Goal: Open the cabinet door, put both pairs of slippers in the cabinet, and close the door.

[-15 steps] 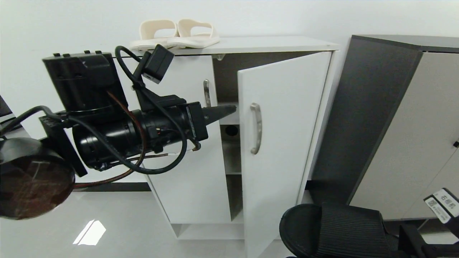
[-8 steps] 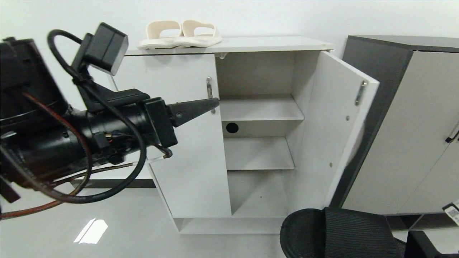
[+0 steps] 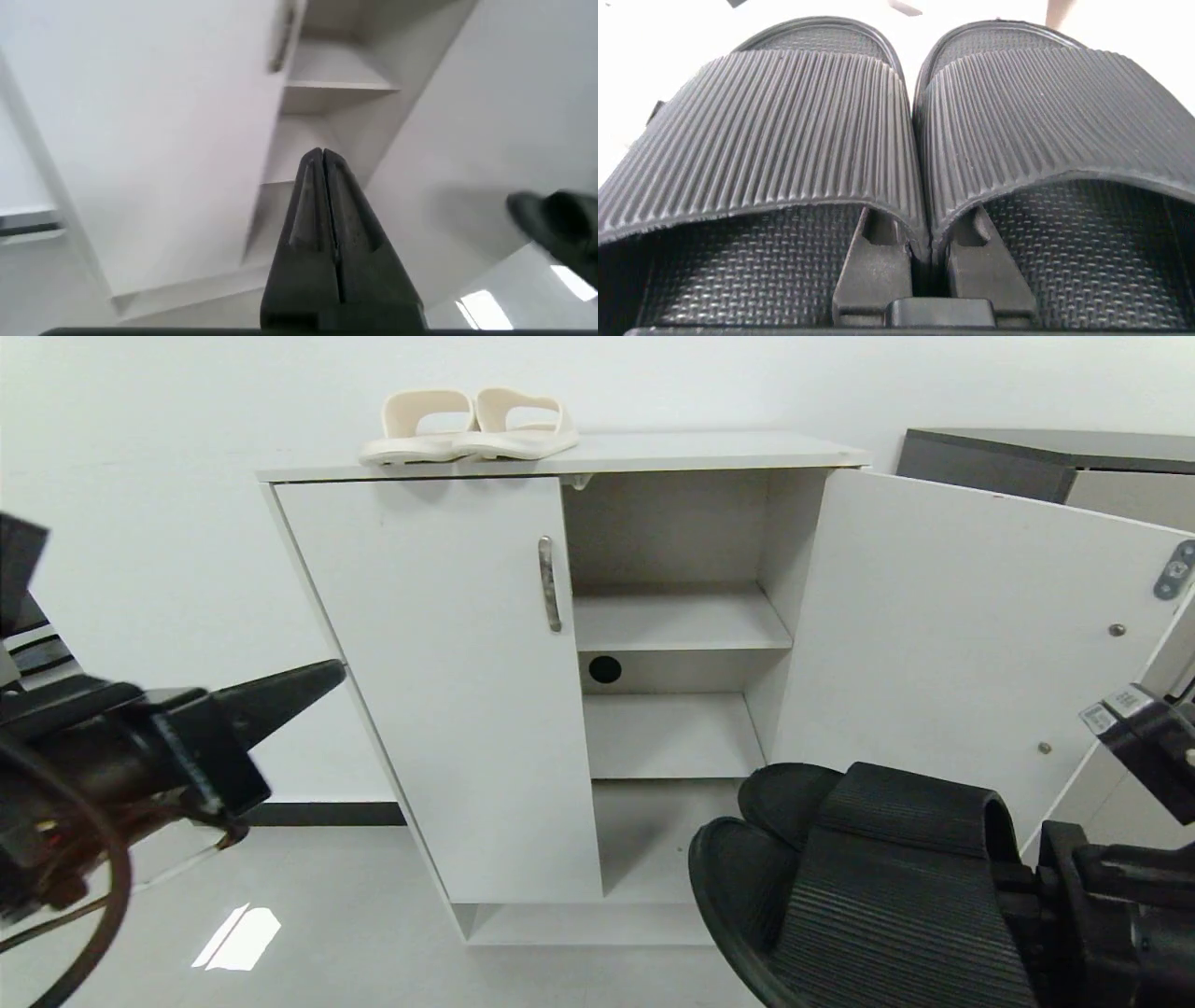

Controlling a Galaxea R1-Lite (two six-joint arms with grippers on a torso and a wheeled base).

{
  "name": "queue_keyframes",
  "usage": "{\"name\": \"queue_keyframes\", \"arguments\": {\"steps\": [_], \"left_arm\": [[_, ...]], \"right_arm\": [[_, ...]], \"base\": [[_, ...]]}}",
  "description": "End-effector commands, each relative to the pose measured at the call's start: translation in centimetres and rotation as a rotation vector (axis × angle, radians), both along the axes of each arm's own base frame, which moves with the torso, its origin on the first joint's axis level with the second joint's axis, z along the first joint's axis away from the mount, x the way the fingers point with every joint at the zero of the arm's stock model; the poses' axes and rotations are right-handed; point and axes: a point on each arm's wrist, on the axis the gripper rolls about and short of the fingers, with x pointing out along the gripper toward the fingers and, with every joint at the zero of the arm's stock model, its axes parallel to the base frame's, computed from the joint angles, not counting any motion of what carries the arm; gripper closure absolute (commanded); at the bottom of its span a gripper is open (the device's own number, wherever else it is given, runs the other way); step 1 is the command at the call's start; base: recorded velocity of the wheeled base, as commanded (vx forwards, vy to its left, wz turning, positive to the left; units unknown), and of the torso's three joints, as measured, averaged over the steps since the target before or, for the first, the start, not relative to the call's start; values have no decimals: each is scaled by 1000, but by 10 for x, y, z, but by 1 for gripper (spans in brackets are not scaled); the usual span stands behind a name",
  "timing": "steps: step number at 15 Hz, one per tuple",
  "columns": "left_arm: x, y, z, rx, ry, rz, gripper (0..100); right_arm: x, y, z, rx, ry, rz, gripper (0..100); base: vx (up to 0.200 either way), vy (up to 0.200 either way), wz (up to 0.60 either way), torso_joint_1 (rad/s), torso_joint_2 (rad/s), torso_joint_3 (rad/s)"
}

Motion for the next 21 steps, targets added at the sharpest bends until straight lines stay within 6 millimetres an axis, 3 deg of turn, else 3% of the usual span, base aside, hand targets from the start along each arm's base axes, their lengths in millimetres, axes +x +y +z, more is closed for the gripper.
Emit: {"name": "queue_keyframes", "arguments": {"steps": [1, 2, 3, 4, 7, 8, 9, 10, 11, 13, 15, 17, 19, 21], "left_arm": [[-50, 39, -36, 47, -41, 171, 100], [-51, 41, -37, 51, -42, 181, 100], [-72, 58, -70, 150, -39, 394, 100], [-87, 66, -89, 156, -42, 520, 100], [-107, 71, -126, 161, -33, 647, 100], [-114, 71, -140, 165, -40, 639, 100], [-129, 68, -150, 151, -98, 414, 100], [-137, 67, -164, 159, -73, 301, 100], [-140, 67, -175, 181, -4, 297, 100], [-139, 68, -175, 135, 11, 330, 100], [-140, 72, -175, 189, 24, 571, 100], [-147, 71, -177, 202, -46, 671, 100], [-147, 69, -177, 195, -61, 557, 100], [-146, 62, -181, 198, -43, 261, 100]], "right_arm": [[2, 3, 0, -5, 3, -1, 100], [2, 3, 0, -5, 3, -2, 100], [2, 3, 0, -5, 3, -1, 100], [3, 3, -1, -8, 5, -2, 100], [3, 3, -2, -10, 7, -4, 100], [3, 3, -3, -16, 8, -3, 100], [3, 2, -5, -24, 6, -1, 100], [2, 2, -6, -34, -1, 3, 100], [2, 2, -7, -35, -1, 4, 100], [2, 2, -9, -42, 1, 4, 100], [2, 2, -10, -49, 2, 7, 100], [3, 3, -13, -64, 1, 12, 100], [4, 4, -15, -71, 6, 14, 100], [4, 4, -15, -70, 7, 13, 100]], "base": [[0, 0, 0, 0, 0, 0], [0, 0, 0, 0, 0, 0], [0, 0, 0, 0, 0, 0], [0, 0, 0, 0, 0, 0], [0, 0, 0, 0, 0, 0], [0, 0, 0, 0, 0, 0], [0, 0, 0, 0, 0, 0], [0, 0, 0, 0, 0, 0], [0, 0, 0, 0, 0, 0], [0, 0, 0, 0, 0, 0], [0, 0, 0, 0, 0, 0], [0, 0, 0, 0, 0, 0], [0, 0, 0, 0, 0, 0], [0, 0, 0, 0, 0, 0]]}}
